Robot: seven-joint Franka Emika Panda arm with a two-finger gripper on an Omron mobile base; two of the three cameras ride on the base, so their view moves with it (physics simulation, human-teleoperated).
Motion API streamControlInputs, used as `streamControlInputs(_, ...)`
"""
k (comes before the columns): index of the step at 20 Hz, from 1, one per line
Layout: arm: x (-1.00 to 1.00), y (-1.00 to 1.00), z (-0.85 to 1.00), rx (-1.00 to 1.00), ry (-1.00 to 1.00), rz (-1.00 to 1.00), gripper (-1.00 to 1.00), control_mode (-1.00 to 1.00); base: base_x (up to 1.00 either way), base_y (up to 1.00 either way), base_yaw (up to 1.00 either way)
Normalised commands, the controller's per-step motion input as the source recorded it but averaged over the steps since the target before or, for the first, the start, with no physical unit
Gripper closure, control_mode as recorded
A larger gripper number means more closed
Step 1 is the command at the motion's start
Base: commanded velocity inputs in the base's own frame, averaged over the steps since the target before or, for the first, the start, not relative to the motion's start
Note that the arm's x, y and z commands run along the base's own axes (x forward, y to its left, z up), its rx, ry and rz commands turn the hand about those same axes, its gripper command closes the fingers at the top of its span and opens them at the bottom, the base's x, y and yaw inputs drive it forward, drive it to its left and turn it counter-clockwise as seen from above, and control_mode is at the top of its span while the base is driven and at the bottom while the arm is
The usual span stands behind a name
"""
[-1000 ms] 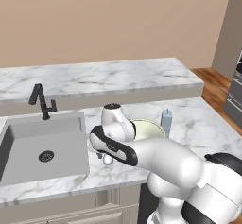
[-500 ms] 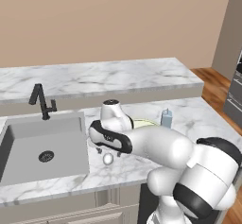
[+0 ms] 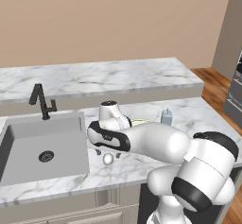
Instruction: Gather the eggs and milk located in the vicinity of the sink area and place them right next to the bowl.
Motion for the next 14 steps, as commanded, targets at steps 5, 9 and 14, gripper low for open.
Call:
streamControlInputs(5,-0.1,0.0,-0.19,-0.01,0.0,-0.01,-1.0,-1.0,0.0,0.0,0.0)
streamControlInputs(9,0.01,0.0,-0.18,-0.04,0.0,-0.01,-1.0,-1.0,0.0,0.0,0.0)
streamControlInputs(14,0.11,0.0,-0.09,-0.05,0.0,-0.02,-1.0,-1.0,0.0,0.0,0.0)
